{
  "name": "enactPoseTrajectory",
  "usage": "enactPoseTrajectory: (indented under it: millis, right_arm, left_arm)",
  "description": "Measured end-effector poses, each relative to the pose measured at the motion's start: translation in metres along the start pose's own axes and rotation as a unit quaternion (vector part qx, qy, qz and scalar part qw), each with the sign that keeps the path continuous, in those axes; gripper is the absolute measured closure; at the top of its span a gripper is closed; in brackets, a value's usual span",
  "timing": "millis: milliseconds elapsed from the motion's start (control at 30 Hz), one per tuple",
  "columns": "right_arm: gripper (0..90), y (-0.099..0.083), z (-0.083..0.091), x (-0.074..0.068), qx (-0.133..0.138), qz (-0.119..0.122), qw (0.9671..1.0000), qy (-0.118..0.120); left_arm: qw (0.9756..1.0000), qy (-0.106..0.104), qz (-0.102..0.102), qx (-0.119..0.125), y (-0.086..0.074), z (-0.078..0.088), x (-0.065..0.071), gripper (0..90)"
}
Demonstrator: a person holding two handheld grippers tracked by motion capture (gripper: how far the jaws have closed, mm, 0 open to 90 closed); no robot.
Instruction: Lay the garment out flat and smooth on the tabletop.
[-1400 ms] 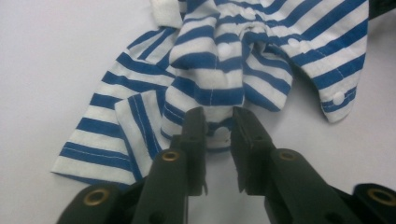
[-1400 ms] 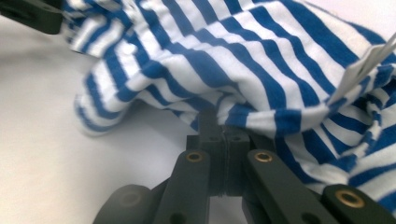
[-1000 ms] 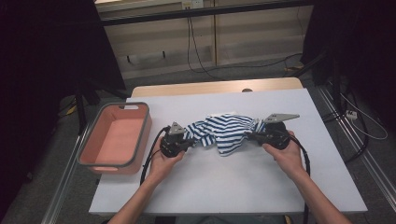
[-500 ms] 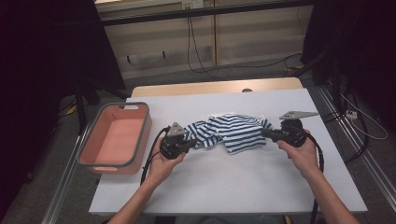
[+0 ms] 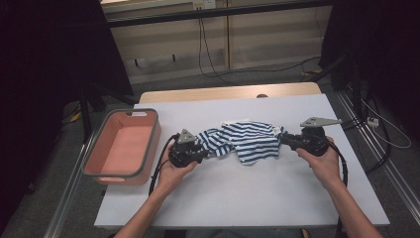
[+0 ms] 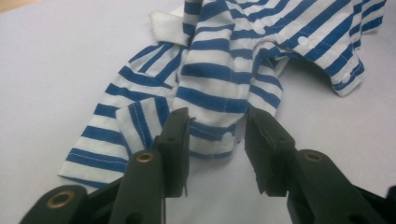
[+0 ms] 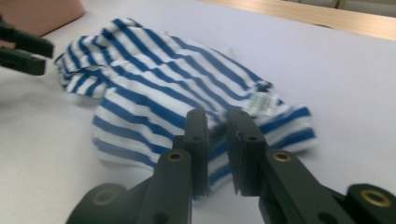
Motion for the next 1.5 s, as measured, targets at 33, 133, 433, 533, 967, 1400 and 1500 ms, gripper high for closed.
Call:
enactPoseTrajectory:
  millis: [33,133,433,533,967,1400,1500]
  right_arm:
    - [76.6,0.000,-0.001,-0.005,-0.001,0.006,1.0000,0.005]
    - [71.6,-0.001,-0.006,-0.020,-0.008,0.024,0.9995,0.018]
    - [68.1,-0.018,-0.036,-0.065,-0.057,0.078,0.9931,0.065]
    - [62.2,-0.028,-0.050,-0.074,-0.079,0.092,0.9903,0.067]
    - [86.8,-0.043,-0.073,-0.069,-0.103,0.083,0.9902,0.044]
    - [87.6,-0.041,-0.039,-0.047,-0.089,0.066,0.9935,0.027]
    - [87.6,-0.039,-0.033,-0.035,-0.083,0.059,0.9947,0.011]
  left_arm:
    - [1.0000,0.000,-0.001,-0.003,-0.001,0.000,-0.001,59.2]
    - [1.0000,0.006,0.000,-0.007,-0.003,-0.002,-0.004,54.7]
    - [0.9994,-0.013,-0.003,-0.031,-0.010,-0.020,0.000,49.5]
    - [0.9991,-0.008,-0.016,-0.039,-0.012,-0.026,0.003,50.7]
    - [0.9984,-0.045,-0.013,-0.031,-0.005,-0.015,0.020,79.0]
    - [0.9941,-0.095,-0.041,-0.032,0.001,-0.012,0.064,77.2]
    - [0.9938,-0.095,-0.048,-0.029,0.001,-0.011,0.064,72.2]
Point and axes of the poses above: each handheld gripper's, and its own axes: z roughly backward along the jaws, y roughly out of its top, x roughly to its right, the point moved 7 cm from there along -z, roughly forward along the jaws, and after that the axes turned 7 degrees about -z, right-handed, at the moved point
